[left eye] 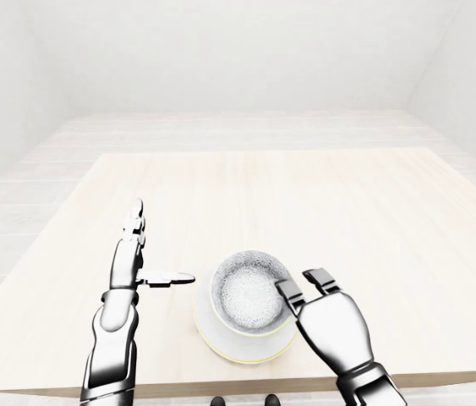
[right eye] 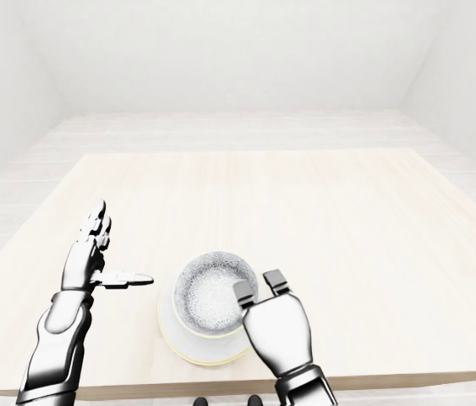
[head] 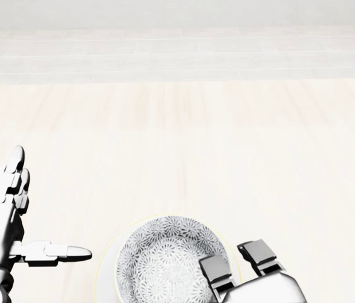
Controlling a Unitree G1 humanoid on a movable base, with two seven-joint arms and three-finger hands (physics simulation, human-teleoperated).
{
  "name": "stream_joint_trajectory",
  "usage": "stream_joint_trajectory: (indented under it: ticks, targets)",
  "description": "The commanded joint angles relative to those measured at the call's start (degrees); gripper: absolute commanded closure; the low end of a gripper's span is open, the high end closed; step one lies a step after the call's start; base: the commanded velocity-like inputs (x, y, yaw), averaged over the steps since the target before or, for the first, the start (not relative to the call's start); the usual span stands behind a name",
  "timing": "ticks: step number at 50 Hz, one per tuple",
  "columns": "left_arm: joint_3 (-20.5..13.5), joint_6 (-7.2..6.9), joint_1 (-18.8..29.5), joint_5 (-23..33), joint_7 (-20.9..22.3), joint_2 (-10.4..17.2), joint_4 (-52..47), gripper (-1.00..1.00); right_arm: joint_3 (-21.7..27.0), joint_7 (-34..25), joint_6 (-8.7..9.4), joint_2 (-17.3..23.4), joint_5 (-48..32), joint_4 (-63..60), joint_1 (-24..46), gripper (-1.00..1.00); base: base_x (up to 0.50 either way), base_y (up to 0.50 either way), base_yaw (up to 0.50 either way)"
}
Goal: Put the bowl on the plate.
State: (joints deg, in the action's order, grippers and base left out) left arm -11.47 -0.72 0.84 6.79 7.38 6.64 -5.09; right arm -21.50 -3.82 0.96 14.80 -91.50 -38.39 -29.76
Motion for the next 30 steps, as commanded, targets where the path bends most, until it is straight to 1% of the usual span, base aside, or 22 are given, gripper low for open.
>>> stream_joint_trajectory:
  ticks: [1,6,10,12,16,19,22,23,28,30]
  targets:
    - [-0.01,-0.14,-0.03,0.04,0.01,0.03,-0.27,-1.0,5.52,2.29,-2.16,-1.42,3.91,-0.66,-3.25,-0.29,0.0,0.0,0.0]
    - [-0.07,-0.25,-0.18,0.02,0.17,0.07,-0.56,-1.0,8.03,4.17,-2.54,-2.94,7.9,-0.55,-4.04,-0.28,0.0,0.0,0.0]
    - [-0.44,-0.48,-0.33,-0.13,0.46,0.27,-0.99,-1.0,10.84,4.7,-2.68,-4.84,13.34,0.9,-3.73,-0.28,0.0,0.0,0.0]
    - [-0.48,-0.45,-0.32,-0.04,0.46,0.3,-0.96,-1.0,11.47,4.83,-2.91,-5.33,14.26,1.5,-3.52,-0.28,0.0,0.0,0.0]
    - [-0.63,-0.63,-0.47,-0.08,0.6,0.25,-1.39,-1.0,12.95,4.64,-3.21,-7.17,17.47,3.04,-2.5,-0.33,0.0,0.0,0.0]
    - [-0.61,-0.88,-0.44,-0.03,0.58,0.14,-1.63,-1.0,14.04,4.73,-3.36,-8.09,19.17,3.57,-2.22,-0.41,0.0,0.0,0.0]
    - [-0.63,-0.94,-0.45,0.04,0.62,0.17,-1.62,-1.0,14.64,4.77,-3.87,-8.23,19.25,3.56,-2.22,-0.44,0.0,0.0,0.0]
    - [-0.7,-0.98,-0.4,0.0,0.6,0.18,-1.7,-1.0,15.04,4.69,-3.82,-8.6,20.0,3.69,-2.29,-0.48,0.0,0.0,0.0]
    - [-0.63,-1.13,-0.08,0.01,0.63,0.17,-1.57,-1.0,16.48,4.62,-4.26,-9.77,21.94,3.8,-2.17,-0.59,0.0,0.0,0.0]
    - [-0.58,-1.09,0.1,0.03,0.57,0.16,-1.38,-1.0,17.35,5.06,-4.13,-10.36,23.02,3.83,-2.19,-0.64,0.0,0.0,0.0]
